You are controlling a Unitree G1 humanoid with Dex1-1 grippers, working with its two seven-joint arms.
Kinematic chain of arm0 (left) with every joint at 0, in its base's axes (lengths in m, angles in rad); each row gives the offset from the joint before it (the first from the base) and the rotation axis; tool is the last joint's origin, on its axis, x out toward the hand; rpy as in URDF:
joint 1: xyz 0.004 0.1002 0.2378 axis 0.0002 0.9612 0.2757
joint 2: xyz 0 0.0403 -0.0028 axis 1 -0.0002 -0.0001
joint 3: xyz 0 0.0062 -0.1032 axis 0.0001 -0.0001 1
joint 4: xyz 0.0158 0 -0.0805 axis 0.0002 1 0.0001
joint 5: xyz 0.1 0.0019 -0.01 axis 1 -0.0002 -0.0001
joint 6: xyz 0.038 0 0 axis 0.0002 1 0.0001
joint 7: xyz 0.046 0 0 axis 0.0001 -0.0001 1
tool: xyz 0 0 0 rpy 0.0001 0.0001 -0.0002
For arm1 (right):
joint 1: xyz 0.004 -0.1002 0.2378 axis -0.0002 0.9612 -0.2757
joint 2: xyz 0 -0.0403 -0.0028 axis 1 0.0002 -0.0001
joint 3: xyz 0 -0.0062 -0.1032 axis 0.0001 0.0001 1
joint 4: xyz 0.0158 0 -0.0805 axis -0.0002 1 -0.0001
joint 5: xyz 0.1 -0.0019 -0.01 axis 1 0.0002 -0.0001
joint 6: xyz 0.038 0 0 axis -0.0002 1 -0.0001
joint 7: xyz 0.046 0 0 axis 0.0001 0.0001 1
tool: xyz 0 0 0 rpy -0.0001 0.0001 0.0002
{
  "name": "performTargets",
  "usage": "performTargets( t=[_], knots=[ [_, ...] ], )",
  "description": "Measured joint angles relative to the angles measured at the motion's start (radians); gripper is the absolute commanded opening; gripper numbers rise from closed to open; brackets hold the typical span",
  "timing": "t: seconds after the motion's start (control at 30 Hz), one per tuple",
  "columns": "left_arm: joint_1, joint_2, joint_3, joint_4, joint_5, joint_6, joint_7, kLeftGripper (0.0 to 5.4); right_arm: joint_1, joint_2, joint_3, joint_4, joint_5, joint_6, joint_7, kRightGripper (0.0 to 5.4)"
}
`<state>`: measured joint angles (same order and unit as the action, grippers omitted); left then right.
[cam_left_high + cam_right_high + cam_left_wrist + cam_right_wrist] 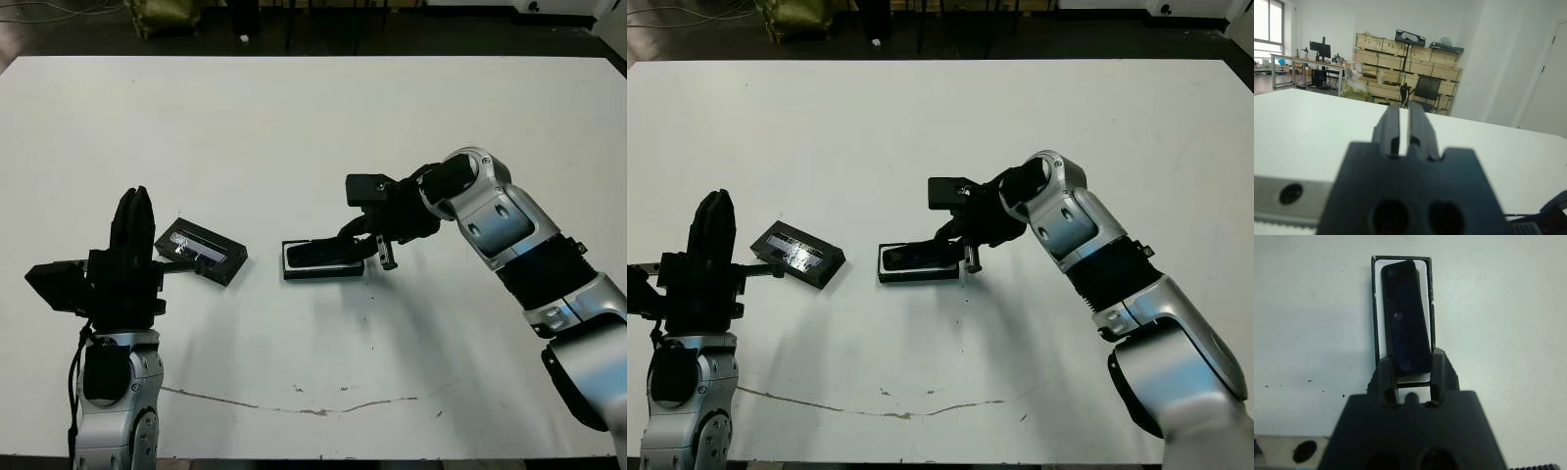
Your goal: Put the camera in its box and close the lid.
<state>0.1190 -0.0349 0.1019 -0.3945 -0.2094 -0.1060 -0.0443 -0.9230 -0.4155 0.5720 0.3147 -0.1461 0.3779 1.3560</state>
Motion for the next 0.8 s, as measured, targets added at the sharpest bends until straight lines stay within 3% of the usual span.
performTargets(
  t=[0.13, 0.23, 0.8],
  knots=[
    [0.000, 0.000, 0.000, 0.000, 0.001, 0.000, 0.000, 0.00, -0.008, 0.000, 0.005, 0.008, -0.001, 0.000, 0.010, 0.11],
    [0.000, 0.000, 0.000, 0.002, 0.003, -0.003, 0.000, 0.00, -0.008, 0.000, 0.005, 0.014, 0.001, -0.008, 0.017, 0.63],
    [0.000, 0.000, -0.001, 0.003, 0.005, -0.007, 0.000, 0.00, -0.005, 0.023, 0.001, 0.016, 0.026, -0.039, 0.038, 4.41]
  ],
)
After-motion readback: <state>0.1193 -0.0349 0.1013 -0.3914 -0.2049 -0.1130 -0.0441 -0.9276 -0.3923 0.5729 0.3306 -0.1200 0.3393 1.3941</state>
